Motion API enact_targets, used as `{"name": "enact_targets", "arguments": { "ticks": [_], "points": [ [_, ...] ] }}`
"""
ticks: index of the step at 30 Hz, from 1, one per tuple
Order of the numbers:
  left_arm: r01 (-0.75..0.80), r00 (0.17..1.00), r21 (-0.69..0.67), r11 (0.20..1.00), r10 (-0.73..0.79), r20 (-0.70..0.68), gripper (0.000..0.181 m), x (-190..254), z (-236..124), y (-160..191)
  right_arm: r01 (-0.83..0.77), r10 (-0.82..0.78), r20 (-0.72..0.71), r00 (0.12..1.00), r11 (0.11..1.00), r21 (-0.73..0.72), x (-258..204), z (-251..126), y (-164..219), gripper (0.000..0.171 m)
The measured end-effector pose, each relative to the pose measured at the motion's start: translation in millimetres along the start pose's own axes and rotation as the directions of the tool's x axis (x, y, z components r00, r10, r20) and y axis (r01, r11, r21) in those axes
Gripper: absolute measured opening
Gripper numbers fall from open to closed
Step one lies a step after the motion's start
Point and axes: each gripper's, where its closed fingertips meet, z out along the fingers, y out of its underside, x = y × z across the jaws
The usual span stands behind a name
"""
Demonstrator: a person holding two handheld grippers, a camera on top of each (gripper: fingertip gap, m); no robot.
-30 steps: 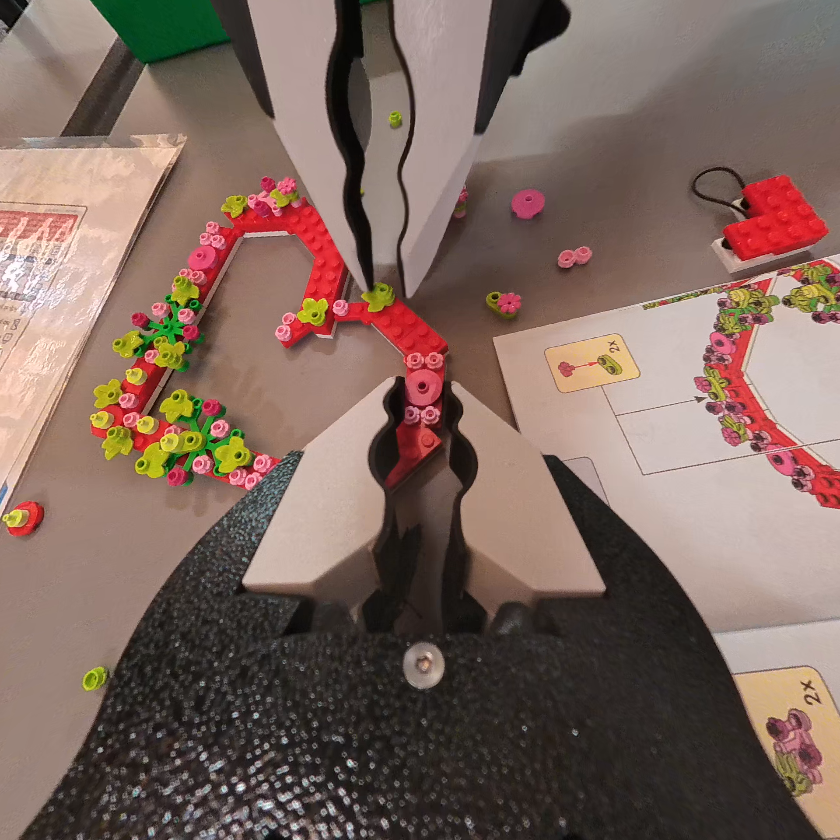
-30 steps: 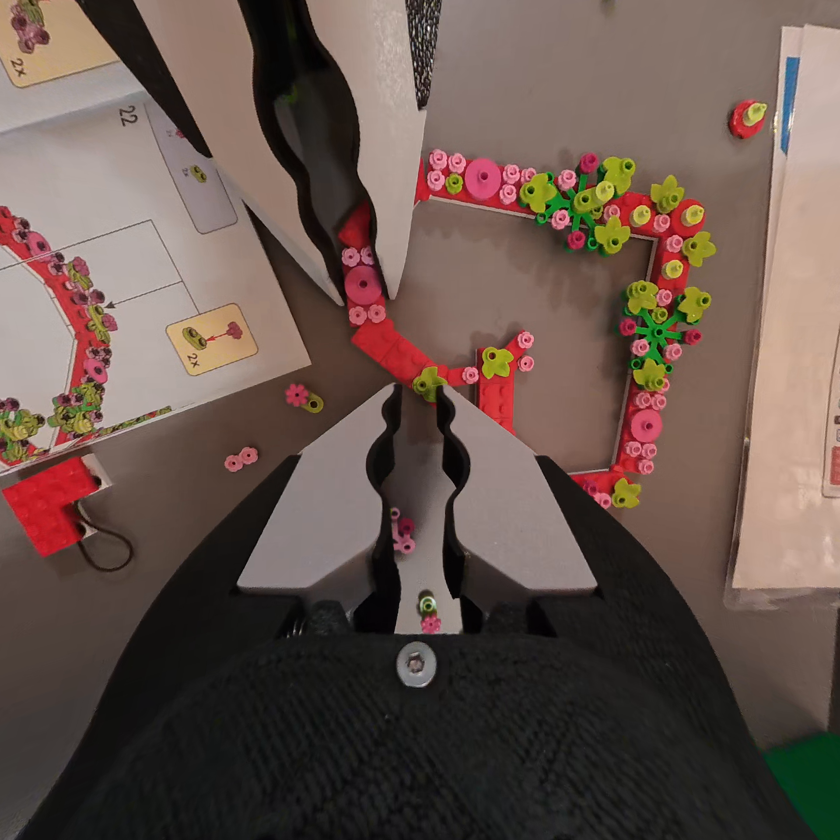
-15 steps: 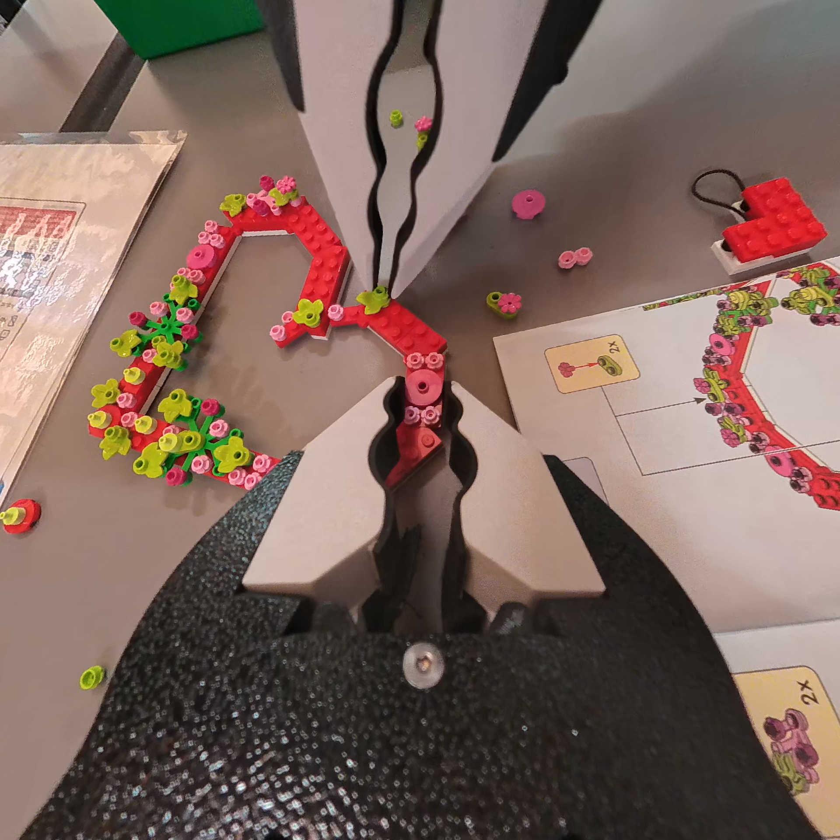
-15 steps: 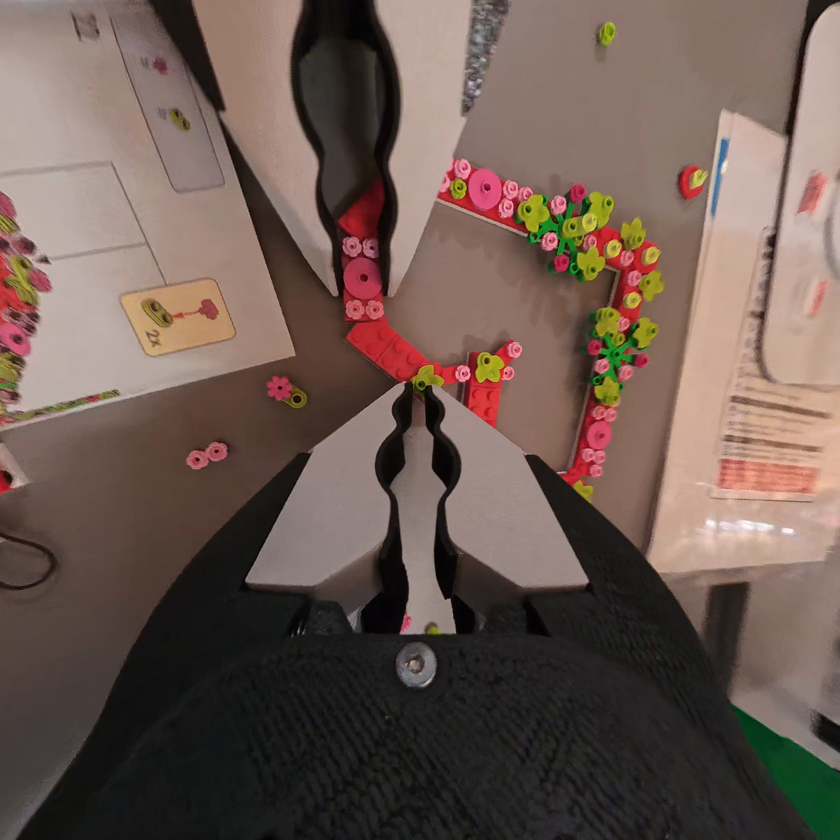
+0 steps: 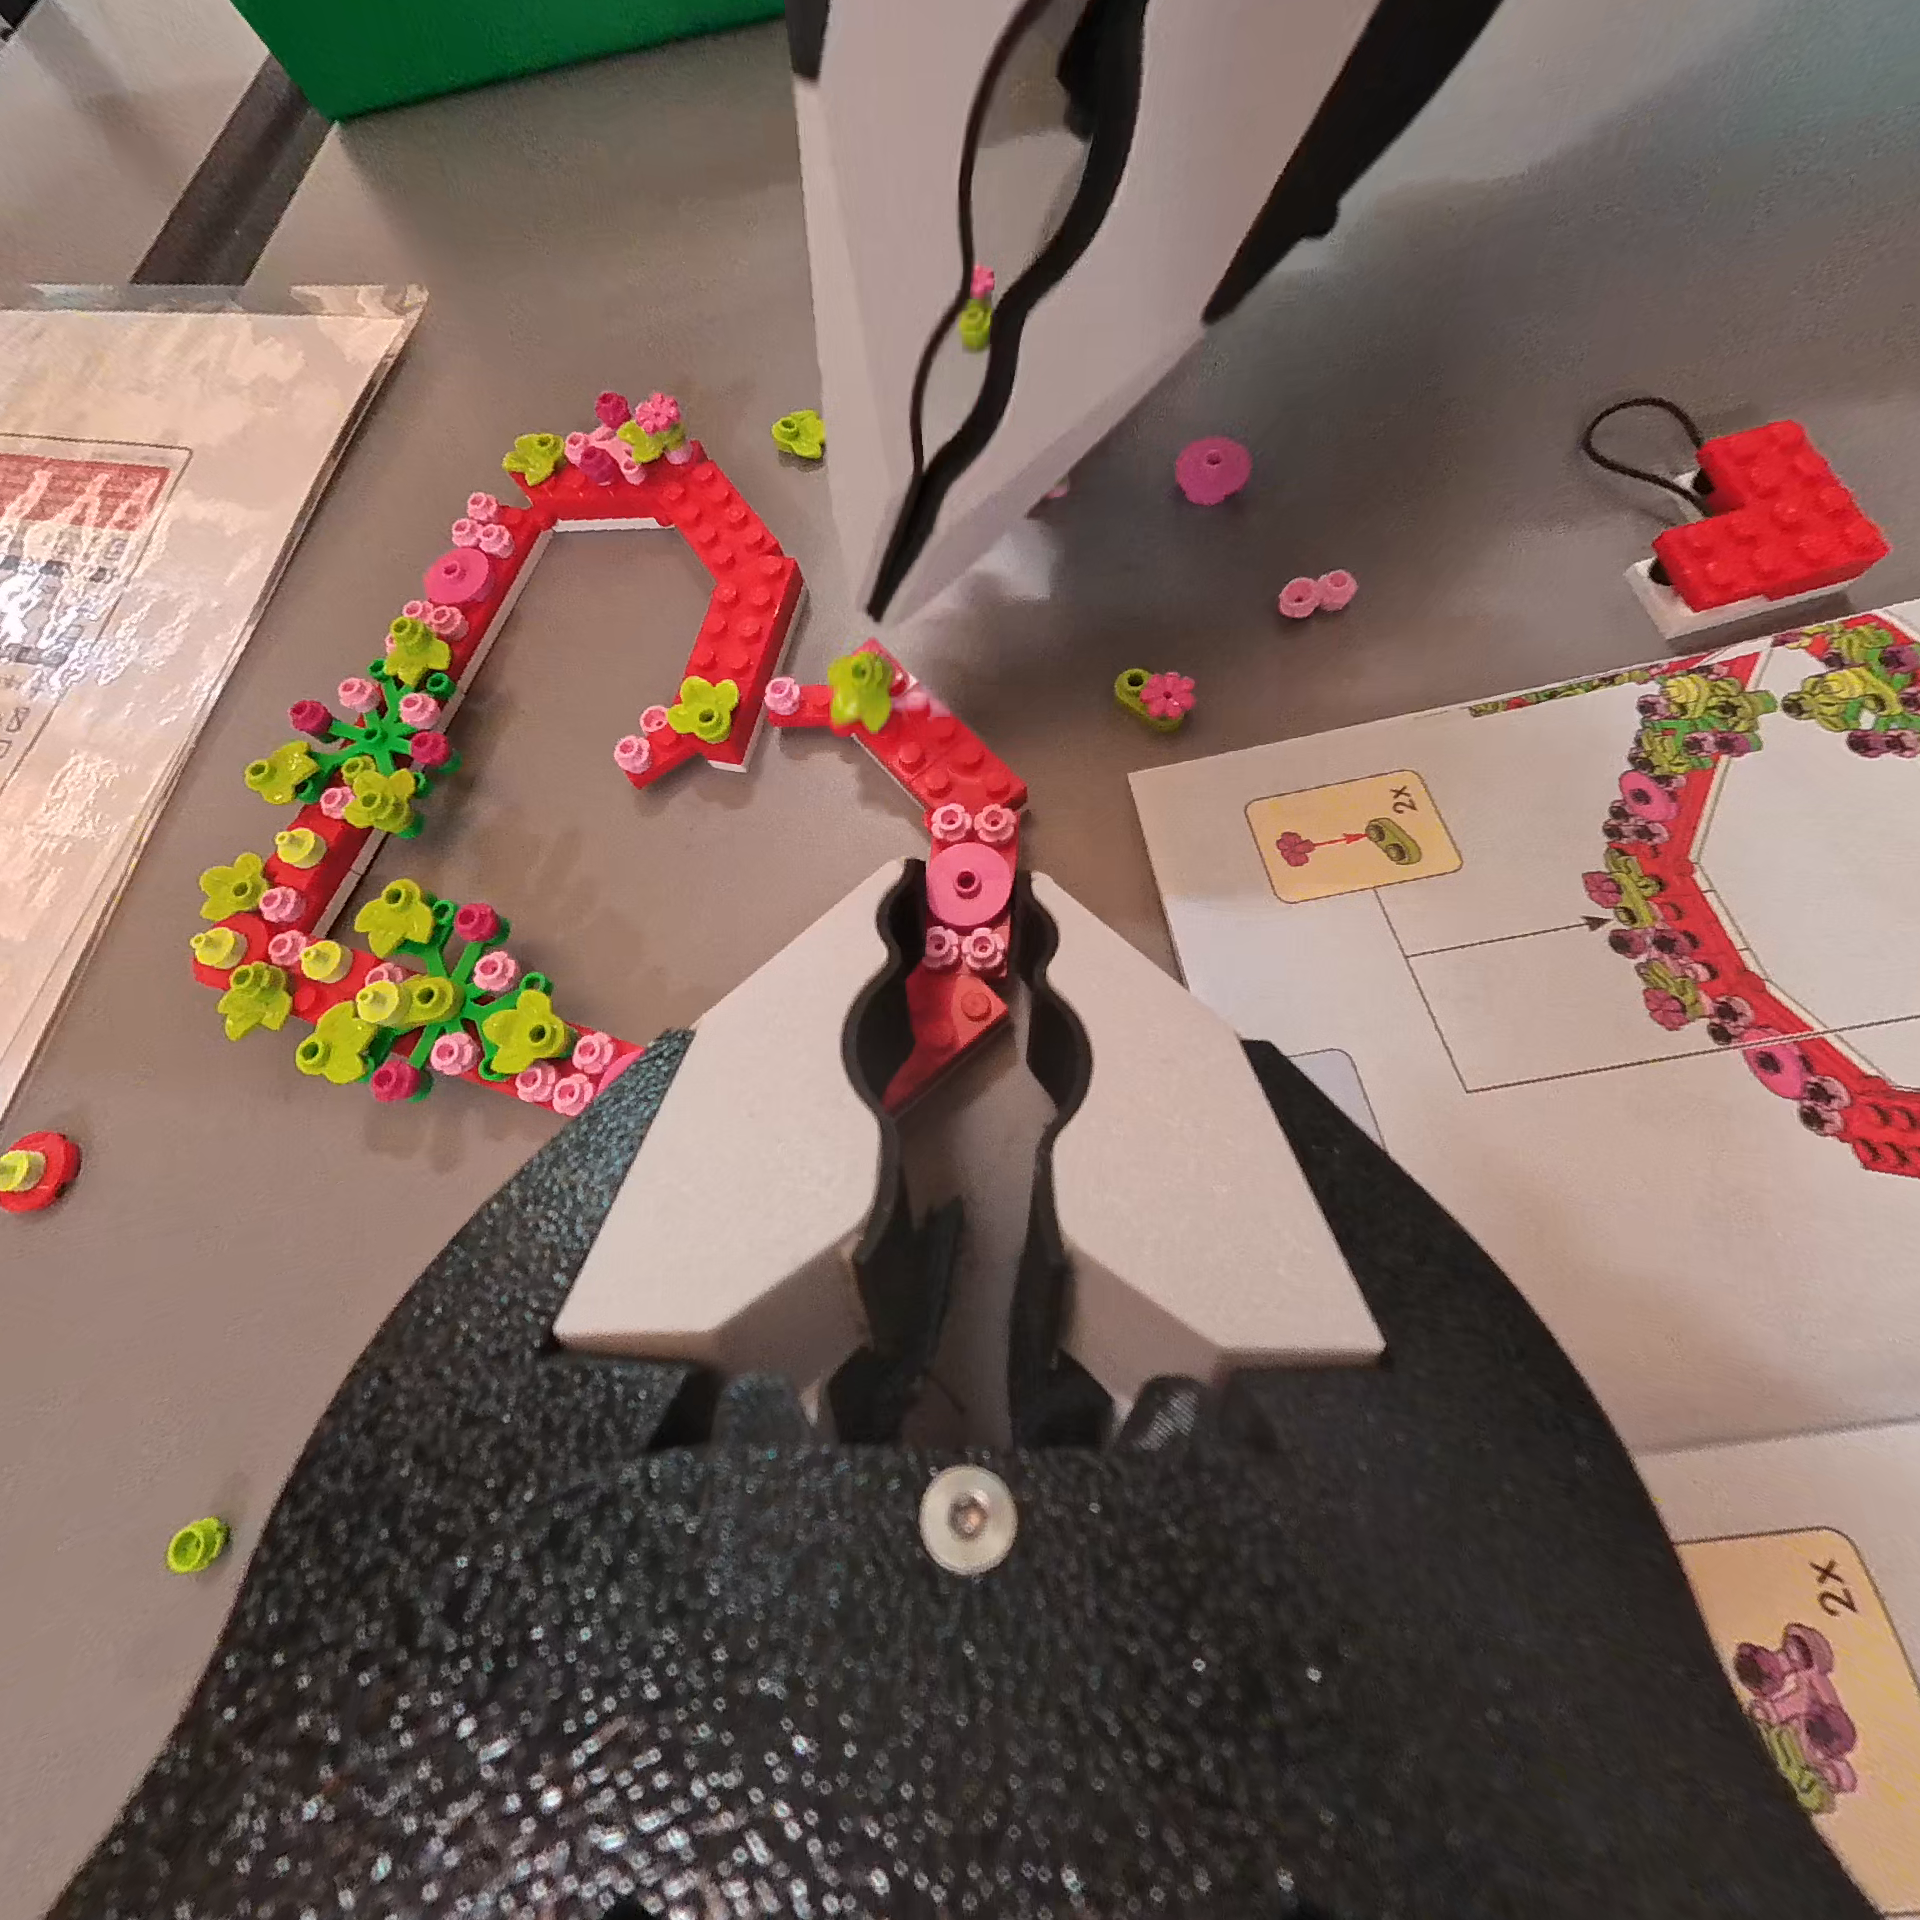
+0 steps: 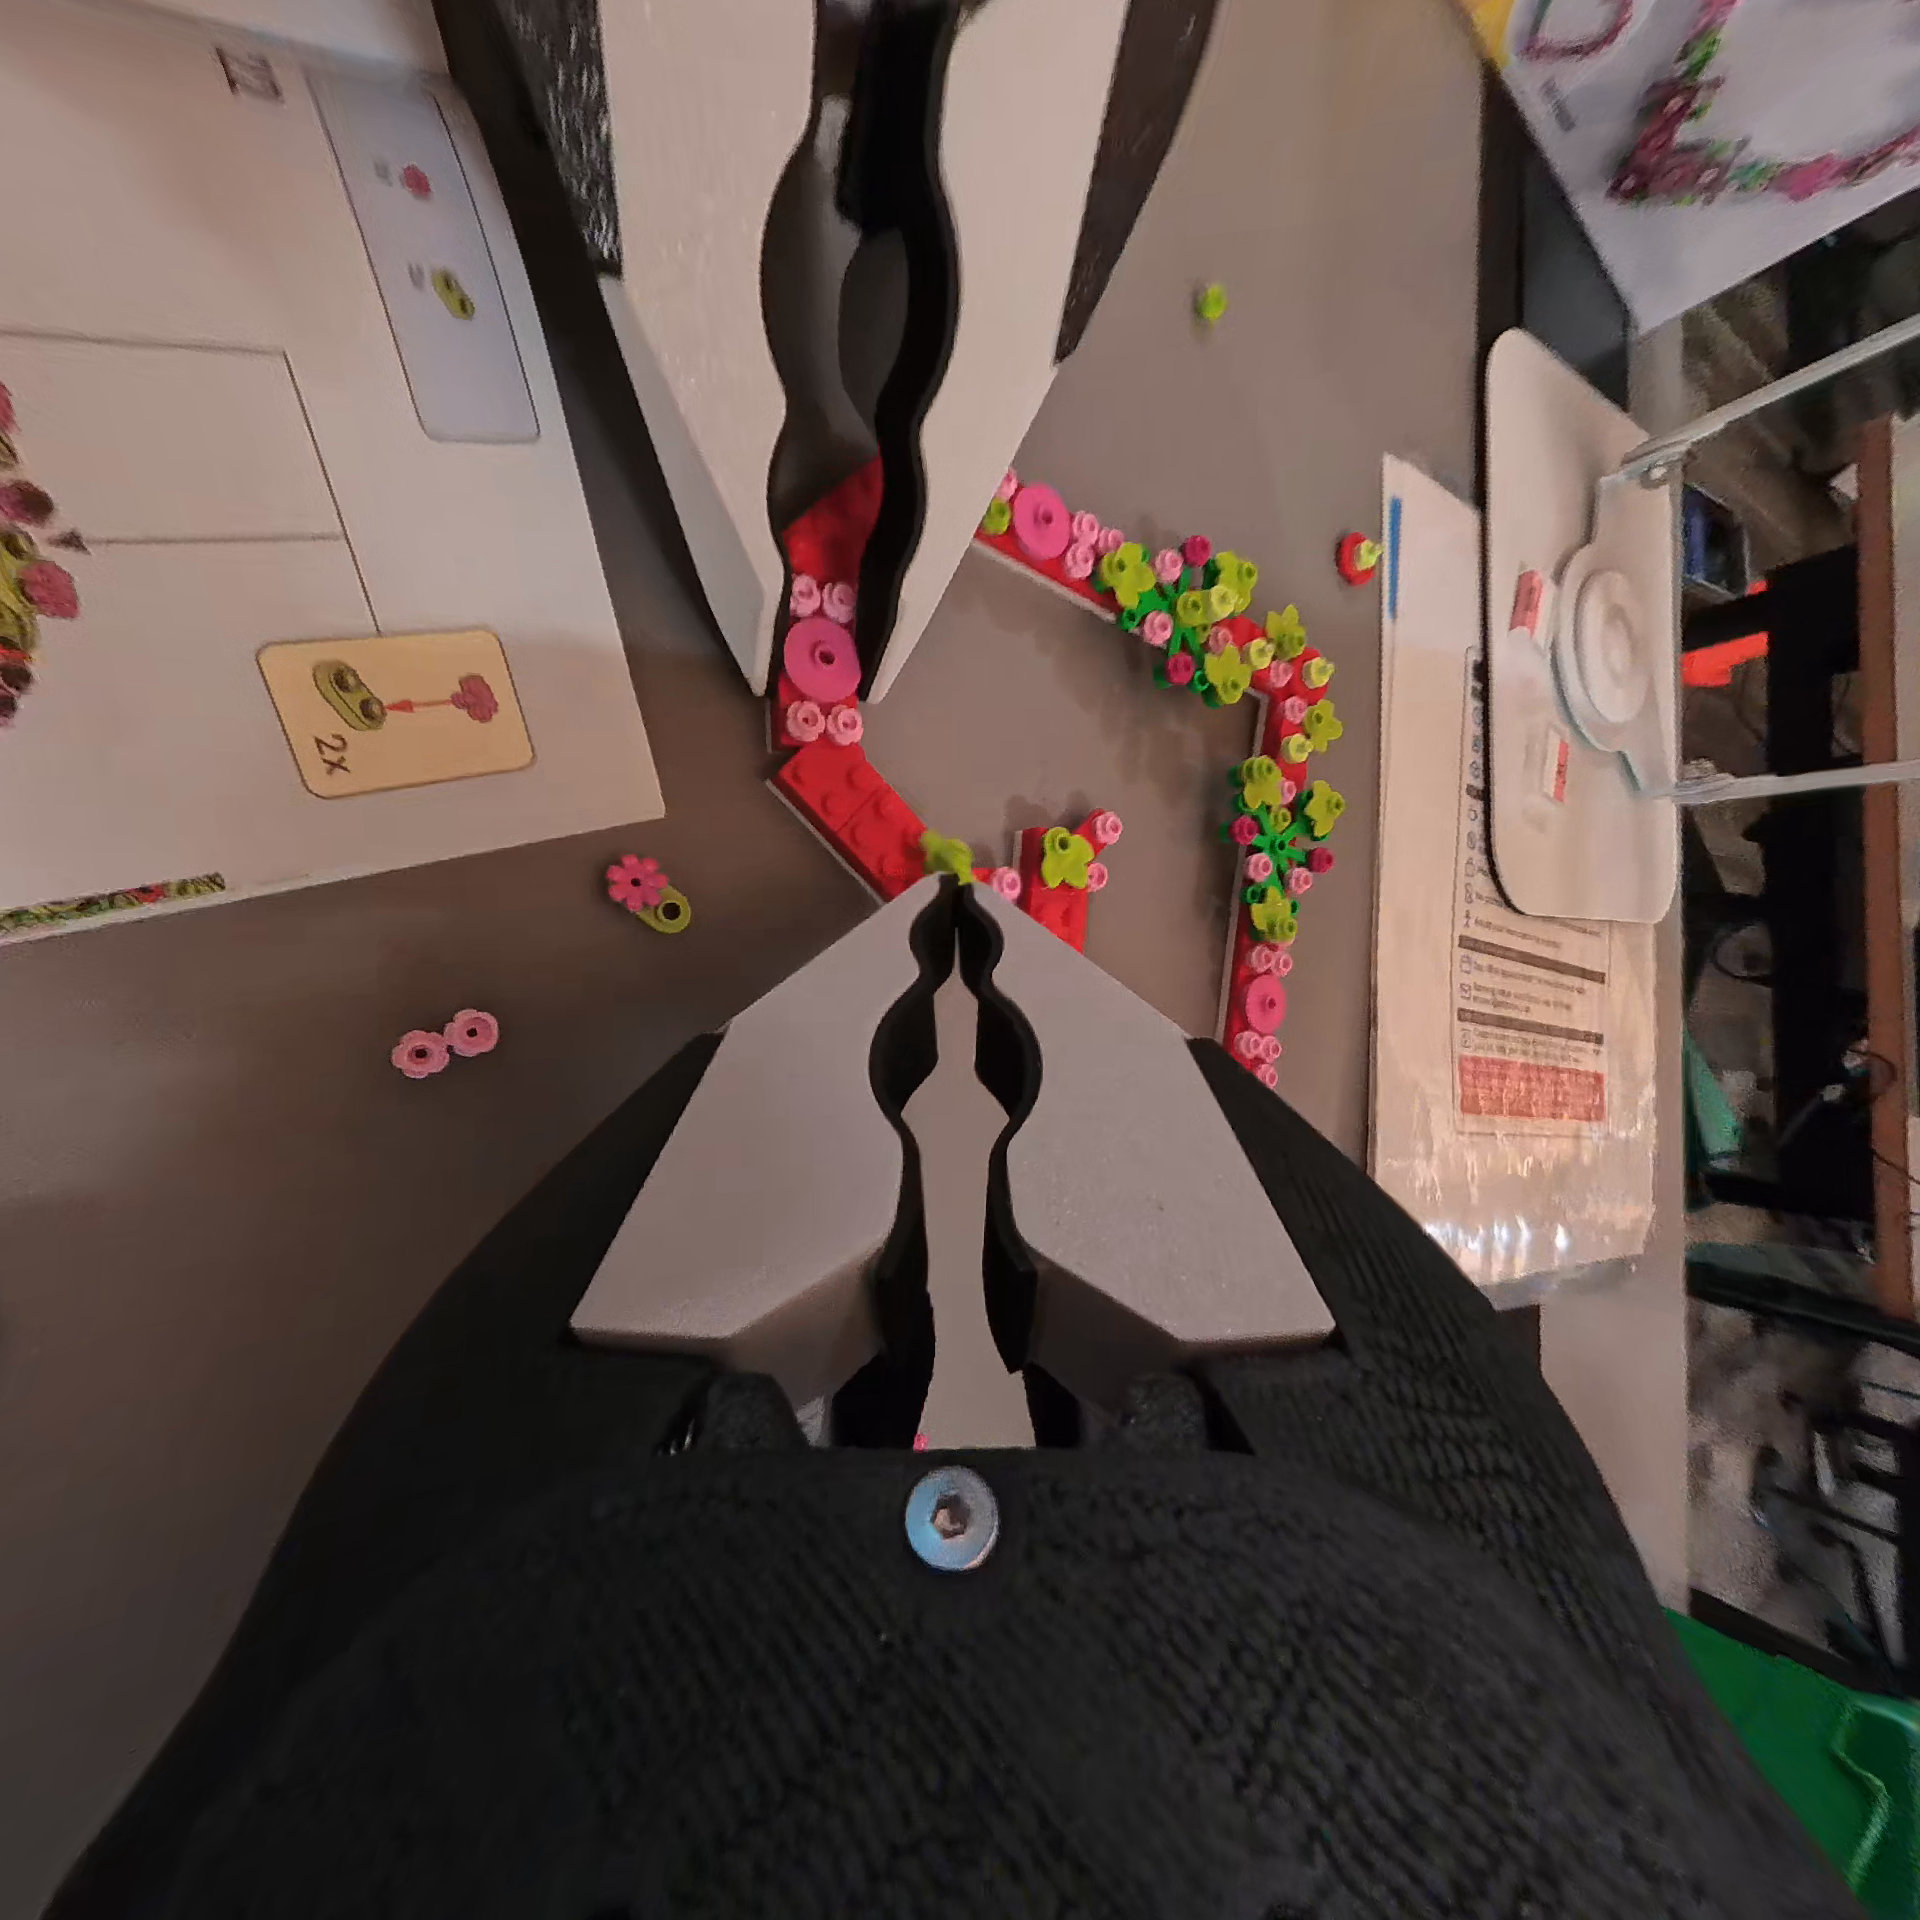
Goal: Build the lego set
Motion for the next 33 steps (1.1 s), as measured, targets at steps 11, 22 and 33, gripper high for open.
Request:
{"name": "enact_targets", "arguments": {
  "ticks": [11,22,33],
  "points": [
    [0.001,1.000,0.001,1.000,-0.001,-0.001,0.016,0.2,-0.1,-0.1,-0.325,0.319,0.176,0.931,0.946,0.007,-4.4,6.2,-3.4,0.011],
    [-0.071,0.997,-0.008,0.997,0.071,0.038,0.033,-0.3,-3.9,-2.0,-0.356,0.365,0.204,0.908,0.931,-0.082,2.4,13.0,2.1,0.009],
    [-0.078,0.996,-0.022,0.997,0.077,-0.033,0.037,-5.8,-22.7,11.8,-0.286,0.281,0.362,0.889,0.957,-0.041,-27.7,17.7,-34.3,0.025]
  ]
}}
